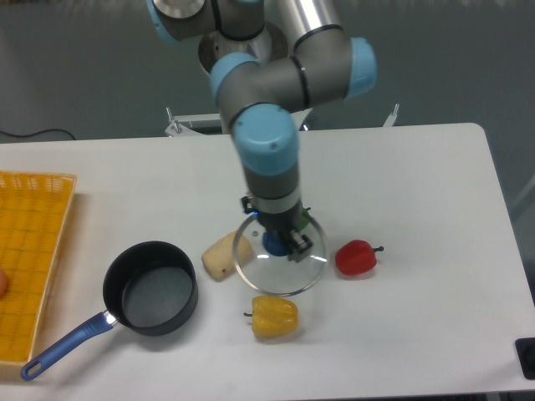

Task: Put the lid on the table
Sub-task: 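Carry the glass lid by its blue knob away from the saucepan, then move the held glass lid past the red pepper toward the table edge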

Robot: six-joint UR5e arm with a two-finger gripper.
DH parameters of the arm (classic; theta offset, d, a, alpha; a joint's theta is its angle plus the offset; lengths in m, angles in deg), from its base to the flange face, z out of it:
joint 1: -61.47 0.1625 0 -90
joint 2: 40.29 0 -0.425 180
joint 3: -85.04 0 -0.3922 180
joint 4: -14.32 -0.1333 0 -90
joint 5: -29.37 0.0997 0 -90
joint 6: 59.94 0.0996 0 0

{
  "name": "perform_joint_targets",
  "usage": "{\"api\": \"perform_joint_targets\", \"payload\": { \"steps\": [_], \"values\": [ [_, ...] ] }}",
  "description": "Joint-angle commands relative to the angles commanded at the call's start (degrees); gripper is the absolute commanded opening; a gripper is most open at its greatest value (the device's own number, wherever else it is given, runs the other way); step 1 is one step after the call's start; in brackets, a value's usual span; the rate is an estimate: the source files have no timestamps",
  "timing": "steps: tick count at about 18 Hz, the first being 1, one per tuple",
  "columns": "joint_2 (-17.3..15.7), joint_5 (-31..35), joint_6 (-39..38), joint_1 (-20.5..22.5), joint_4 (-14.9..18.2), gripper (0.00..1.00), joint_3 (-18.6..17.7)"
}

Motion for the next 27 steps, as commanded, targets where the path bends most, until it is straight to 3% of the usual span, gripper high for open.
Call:
{"api": "perform_joint_targets", "payload": {
  "steps": [6, 10, 21, 27],
  "values": [
    [0.0, -0.18, 6.5, 5.45, -0.18, 0.63, -1.05],
    [-1.31, -0.53, 11.51, 8.88, -0.7, 0.63, -4.3],
    [-4.66, -1.67, 20.92, 13.98, -1.23, 0.63, -9.58],
    [-5.45, -3.86, 28.39, 18.72, -5.97, 0.63, -12.92]
  ]
}}
